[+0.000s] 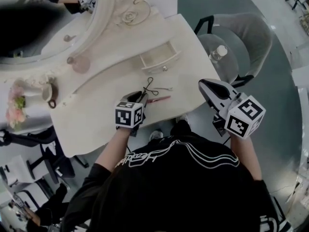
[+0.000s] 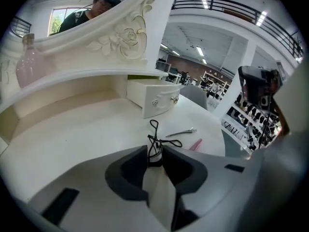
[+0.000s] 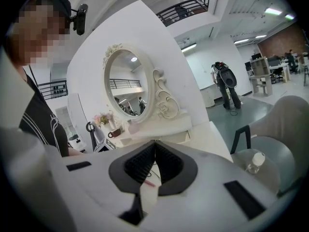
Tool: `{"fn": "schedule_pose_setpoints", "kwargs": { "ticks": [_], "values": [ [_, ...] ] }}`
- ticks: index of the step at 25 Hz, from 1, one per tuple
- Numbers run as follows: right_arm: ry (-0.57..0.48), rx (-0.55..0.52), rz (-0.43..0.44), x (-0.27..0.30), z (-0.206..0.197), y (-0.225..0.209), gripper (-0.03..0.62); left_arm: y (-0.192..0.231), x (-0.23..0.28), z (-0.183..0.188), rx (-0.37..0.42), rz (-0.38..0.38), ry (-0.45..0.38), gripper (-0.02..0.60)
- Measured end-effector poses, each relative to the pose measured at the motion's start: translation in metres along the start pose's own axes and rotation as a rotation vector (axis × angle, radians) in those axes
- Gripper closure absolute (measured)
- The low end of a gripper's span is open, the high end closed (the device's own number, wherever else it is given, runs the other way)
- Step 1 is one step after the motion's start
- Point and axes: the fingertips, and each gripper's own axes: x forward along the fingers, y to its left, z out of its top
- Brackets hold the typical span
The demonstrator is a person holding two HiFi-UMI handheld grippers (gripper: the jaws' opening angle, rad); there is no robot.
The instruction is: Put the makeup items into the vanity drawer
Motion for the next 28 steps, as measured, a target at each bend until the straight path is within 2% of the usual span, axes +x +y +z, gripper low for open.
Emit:
{"fn": "schedule_pose_setpoints", "kwargs": {
  "ticks": [5, 8, 11, 15, 21, 28],
  "values": [
    [0.015, -0.008, 0.044, 0.007, 0.004, -0.01, 0.568, 0.0, -0.001, 0.0, 0.001, 0.032, -0.004, 0.489],
    [0.022, -0.003, 0.068, 0.009, 0.004, -0.015, 0.568, 0.001, -0.004, 0.002, 0.017, 0.061, -0.009, 0.529],
    [0.026, -0.001, 0.091, 0.01, 0.005, -0.02, 0.568, -0.002, -0.004, 0.002, 0.054, 0.079, -0.004, 0.535],
    [0.034, -0.01, 0.115, 0.012, 0.006, -0.023, 0.568, -0.007, -0.007, 0.004, 0.063, 0.092, -0.011, 0.535],
    [0.039, -0.024, 0.154, 0.017, 0.011, -0.024, 0.568, -0.016, -0.022, 0.011, 0.064, 0.063, -0.031, 0.537],
    [0.029, -0.038, 0.177, 0.016, 0.015, -0.02, 0.568, -0.028, -0.045, 0.033, 0.053, 0.041, -0.099, 0.537]
  ]
}}
